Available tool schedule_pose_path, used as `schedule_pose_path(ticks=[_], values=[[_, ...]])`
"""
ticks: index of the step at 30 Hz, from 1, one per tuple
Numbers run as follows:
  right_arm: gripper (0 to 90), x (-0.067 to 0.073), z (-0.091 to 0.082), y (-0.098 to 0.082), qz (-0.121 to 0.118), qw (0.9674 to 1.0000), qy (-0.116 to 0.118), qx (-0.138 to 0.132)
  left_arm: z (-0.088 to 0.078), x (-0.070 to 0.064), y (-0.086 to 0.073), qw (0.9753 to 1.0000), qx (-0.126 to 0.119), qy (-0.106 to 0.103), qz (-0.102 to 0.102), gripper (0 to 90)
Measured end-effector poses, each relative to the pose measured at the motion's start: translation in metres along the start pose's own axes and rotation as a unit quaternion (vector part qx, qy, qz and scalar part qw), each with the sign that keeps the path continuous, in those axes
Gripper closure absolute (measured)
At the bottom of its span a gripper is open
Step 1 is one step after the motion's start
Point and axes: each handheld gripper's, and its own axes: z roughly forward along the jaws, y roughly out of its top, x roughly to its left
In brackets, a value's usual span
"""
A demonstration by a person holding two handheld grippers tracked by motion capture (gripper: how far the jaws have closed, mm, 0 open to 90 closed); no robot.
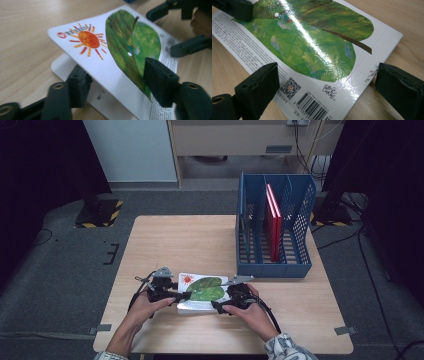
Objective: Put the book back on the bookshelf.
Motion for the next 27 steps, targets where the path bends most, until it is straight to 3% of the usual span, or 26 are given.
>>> schedule_pose_path(ticks=[2, 6, 13, 18, 23, 27], values=[[4.9, 0.0033, 0.0003, -0.0018, -0.009, 0.9999, -0.008, 0.002, 0.0021, -0.0004, -0.0012, 1.0000, 0.004, -0.005, -0.004, 34.6], [5.0, 0.0035, -0.0010, -0.0036, 0.001, 1.0000, -0.001, 0.001, 0.0002, -0.0014, -0.0032, 0.9999, -0.001, -0.009, -0.009, 33.6], [2.3, 0.0051, 0.0013, -0.0050, 0.009, 1.0000, -0.001, 0.000, 0.0030, -0.0093, -0.0077, 0.9998, 0.012, -0.012, -0.009, 29.5], [2.5, 0.0067, 0.0018, -0.0053, 0.003, 1.0000, -0.007, 0.002, 0.0001, -0.0042, -0.0082, 0.9996, 0.005, -0.012, -0.027, 44.1], [4.1, 0.0059, 0.0023, -0.0056, -0.012, 0.9998, -0.013, 0.005, 0.0011, -0.0036, -0.0066, 0.9998, 0.016, -0.006, -0.013, 50.0], [5.1, 0.0003, 0.0003, -0.0043, -0.004, 0.9999, -0.012, 0.006, 0.0002, -0.0049, -0.0048, 0.9998, 0.018, -0.001, 0.000, 53.4]])
